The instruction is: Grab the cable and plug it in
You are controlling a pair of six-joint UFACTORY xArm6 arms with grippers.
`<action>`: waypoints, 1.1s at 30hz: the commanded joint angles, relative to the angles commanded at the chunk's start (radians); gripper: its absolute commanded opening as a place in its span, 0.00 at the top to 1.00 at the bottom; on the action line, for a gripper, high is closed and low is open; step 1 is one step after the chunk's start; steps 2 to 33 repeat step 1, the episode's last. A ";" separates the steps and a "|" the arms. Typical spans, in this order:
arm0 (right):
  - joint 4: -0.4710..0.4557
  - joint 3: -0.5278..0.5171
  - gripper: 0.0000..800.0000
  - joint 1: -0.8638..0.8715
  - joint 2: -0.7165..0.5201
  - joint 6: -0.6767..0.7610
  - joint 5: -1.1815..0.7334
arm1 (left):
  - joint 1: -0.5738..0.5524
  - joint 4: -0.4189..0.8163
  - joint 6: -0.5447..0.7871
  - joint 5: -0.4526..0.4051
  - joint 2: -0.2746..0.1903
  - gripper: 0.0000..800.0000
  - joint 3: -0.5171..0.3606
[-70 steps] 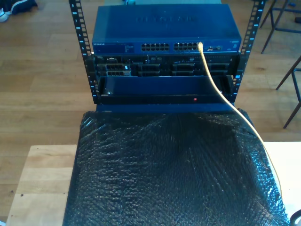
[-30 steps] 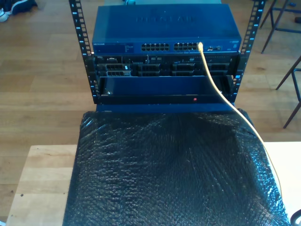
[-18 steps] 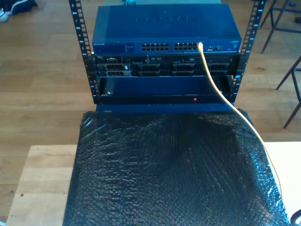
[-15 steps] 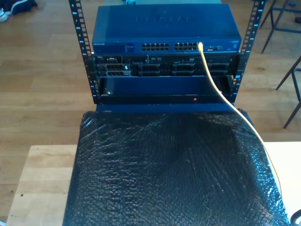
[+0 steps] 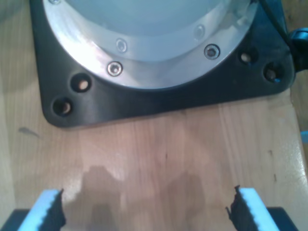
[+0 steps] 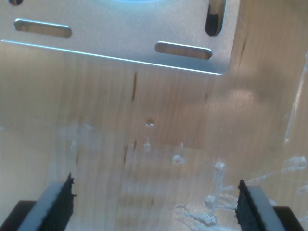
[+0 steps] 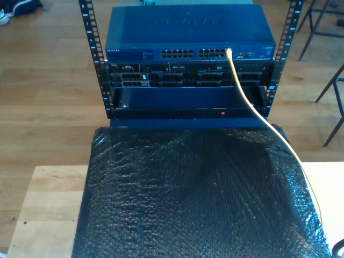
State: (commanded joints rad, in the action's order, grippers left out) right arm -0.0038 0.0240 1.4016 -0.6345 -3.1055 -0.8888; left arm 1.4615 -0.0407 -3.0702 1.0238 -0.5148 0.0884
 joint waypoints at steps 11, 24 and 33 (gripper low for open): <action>0.000 0.000 0.00 0.000 0.000 0.000 0.000 | 0.000 0.000 0.000 0.000 0.000 0.00 0.000; 0.000 0.000 0.00 0.000 0.000 0.000 0.000 | 0.000 0.000 0.000 0.000 0.000 0.00 0.000; 0.000 0.000 0.00 0.000 0.000 0.000 0.000 | 0.000 0.000 0.000 0.000 0.000 0.00 0.000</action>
